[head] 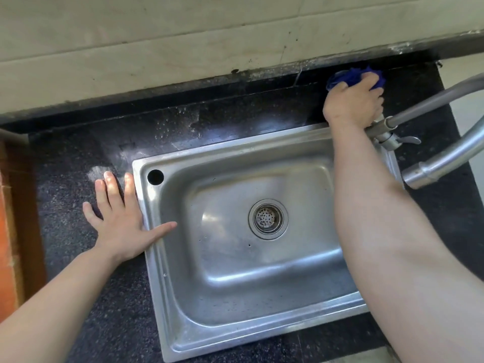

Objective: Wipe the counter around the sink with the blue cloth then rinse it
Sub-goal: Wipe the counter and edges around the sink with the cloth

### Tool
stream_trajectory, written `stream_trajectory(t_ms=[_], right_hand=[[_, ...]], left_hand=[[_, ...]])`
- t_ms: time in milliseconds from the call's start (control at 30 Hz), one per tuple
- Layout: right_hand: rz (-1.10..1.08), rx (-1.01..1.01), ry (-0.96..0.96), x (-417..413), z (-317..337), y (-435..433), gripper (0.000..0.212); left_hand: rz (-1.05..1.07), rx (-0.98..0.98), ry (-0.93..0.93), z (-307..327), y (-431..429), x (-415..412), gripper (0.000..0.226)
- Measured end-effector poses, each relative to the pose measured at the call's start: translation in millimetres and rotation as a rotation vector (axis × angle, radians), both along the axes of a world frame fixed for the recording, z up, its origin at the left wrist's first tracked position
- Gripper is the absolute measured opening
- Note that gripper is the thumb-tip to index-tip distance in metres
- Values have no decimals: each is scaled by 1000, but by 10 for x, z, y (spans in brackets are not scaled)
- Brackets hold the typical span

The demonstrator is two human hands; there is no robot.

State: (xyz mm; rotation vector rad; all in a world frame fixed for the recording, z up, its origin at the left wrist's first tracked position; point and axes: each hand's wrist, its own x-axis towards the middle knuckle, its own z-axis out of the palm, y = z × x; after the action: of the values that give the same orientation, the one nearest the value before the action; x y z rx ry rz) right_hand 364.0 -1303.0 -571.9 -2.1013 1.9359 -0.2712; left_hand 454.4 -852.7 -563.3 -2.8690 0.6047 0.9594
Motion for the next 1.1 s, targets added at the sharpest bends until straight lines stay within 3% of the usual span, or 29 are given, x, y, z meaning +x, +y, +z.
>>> stream_trajectory(t_ms=[67,167,300,433,533,667,767,967,1100], right_hand=[[56,-42,13,104,-8,226,56],[337,-97,-23,218,-77,782,53],[673,-29,-132,383,-117,1466,47],[869,-51,-57,339,-63,1465,49],[771,-180,-33,130,-66,1050,49],[450,-66,-26,107,-71,765,50],[365,-73,-5,394,-84,1150,47],[717,-23,-69,995,-55,2360,42],[923,-14,-36,1025,19,2413,47]], left_hand=[[-5,-3,-4,1,-7,1,145],[1,7,10,23,-15,-6,147],[7,19,23,58,-40,-4,148],[11,22,26,55,-47,-8,148],[-1,11,19,43,-43,-2,146],[-19,1,7,8,-31,-6,142],[-21,-13,-2,-12,-16,0,142],[-33,-20,-20,-33,-11,12,142],[-40,-32,-18,-22,3,11,143]])
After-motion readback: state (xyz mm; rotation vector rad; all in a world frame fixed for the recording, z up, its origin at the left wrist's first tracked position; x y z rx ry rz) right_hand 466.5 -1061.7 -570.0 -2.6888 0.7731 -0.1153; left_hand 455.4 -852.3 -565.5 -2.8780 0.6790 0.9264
